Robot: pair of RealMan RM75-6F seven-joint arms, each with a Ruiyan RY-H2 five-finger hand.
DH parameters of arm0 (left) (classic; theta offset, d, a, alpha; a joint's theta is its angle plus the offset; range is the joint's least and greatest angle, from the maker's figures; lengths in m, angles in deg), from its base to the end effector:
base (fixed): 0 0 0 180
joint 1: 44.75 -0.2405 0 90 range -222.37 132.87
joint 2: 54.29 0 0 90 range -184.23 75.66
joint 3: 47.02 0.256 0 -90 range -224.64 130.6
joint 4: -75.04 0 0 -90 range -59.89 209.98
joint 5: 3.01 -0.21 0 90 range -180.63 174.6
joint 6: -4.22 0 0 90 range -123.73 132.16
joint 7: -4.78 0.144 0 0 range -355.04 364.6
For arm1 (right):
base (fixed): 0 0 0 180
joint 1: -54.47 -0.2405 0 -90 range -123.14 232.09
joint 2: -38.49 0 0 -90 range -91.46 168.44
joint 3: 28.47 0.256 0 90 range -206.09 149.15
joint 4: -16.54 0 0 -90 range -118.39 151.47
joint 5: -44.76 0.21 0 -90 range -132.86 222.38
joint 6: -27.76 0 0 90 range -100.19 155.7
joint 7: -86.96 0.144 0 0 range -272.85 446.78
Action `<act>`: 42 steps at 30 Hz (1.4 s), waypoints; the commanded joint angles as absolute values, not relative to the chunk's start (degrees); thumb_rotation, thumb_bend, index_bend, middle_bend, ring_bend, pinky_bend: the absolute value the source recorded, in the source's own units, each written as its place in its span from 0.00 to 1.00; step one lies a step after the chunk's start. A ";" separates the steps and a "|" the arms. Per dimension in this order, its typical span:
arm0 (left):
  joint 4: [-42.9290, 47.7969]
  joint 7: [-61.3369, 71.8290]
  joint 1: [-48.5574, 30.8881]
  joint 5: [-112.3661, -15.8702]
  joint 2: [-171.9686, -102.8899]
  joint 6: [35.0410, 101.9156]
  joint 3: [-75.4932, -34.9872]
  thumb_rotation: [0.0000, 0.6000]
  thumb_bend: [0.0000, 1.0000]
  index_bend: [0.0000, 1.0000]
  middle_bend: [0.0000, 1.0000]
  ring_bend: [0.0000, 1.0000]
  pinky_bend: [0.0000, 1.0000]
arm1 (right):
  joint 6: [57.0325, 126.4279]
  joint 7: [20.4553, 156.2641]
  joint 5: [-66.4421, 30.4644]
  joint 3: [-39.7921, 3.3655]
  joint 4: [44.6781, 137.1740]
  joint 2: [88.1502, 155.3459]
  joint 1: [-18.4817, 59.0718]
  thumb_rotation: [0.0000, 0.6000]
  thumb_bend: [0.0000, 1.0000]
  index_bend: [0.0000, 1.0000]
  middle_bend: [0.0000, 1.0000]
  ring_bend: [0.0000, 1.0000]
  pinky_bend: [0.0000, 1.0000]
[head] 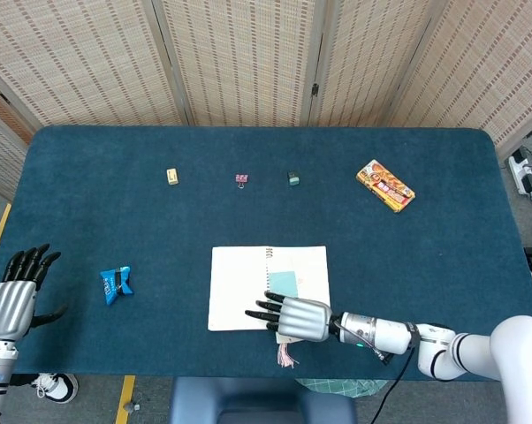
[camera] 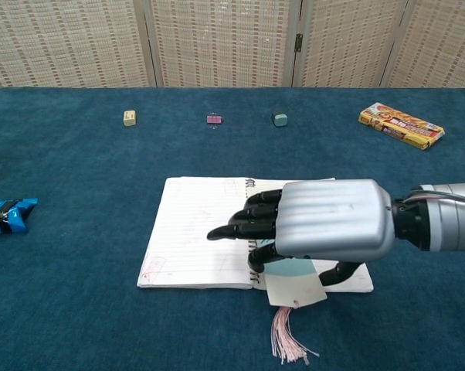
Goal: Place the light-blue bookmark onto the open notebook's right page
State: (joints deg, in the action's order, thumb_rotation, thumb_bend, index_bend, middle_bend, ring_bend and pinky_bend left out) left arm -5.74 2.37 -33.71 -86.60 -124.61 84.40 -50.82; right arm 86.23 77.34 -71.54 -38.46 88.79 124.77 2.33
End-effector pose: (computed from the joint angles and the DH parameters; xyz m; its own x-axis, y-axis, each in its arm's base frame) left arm -0.3284 0.2229 0.1383 0.4366 0.0159 0.8995 0.8990 -0.0468 -0.4355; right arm -0.1443 -0.2807 -0.0430 0.7974 0.2092 0.5661 -0.0001 -0.9380 0.3468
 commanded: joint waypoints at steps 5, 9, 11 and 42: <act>-5.85 2.83 -33.67 -86.61 -124.75 84.25 -50.74 1.00 0.21 0.17 0.08 0.02 0.00 | 85.96 77.70 -70.67 -39.02 86.70 125.42 2.77 1.00 0.20 0.40 0.00 0.11 0.16; -5.75 2.84 -33.66 -86.38 -124.75 84.15 -50.84 1.00 0.21 0.17 0.08 0.02 0.00 | 85.79 77.35 -70.12 -38.95 85.80 125.81 2.91 1.00 0.20 0.40 0.00 0.11 0.16; -5.72 2.76 -33.62 -86.34 -124.73 84.02 -50.85 1.00 0.21 0.17 0.08 0.02 0.00 | 85.77 77.22 -69.81 -38.92 85.53 125.95 3.01 1.00 0.20 0.40 0.00 0.11 0.16; -5.44 2.84 -33.48 -86.05 -124.91 83.60 -50.93 1.00 0.22 0.17 0.08 0.02 0.00 | 86.47 76.66 -67.68 -38.87 84.95 126.11 3.44 1.00 0.20 0.25 0.00 0.11 0.16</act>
State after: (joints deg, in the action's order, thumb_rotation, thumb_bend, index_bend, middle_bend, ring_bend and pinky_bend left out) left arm -5.44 2.85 -33.48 -86.05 -124.91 83.60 -50.93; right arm 86.44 76.70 -67.70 -38.87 84.92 126.15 3.43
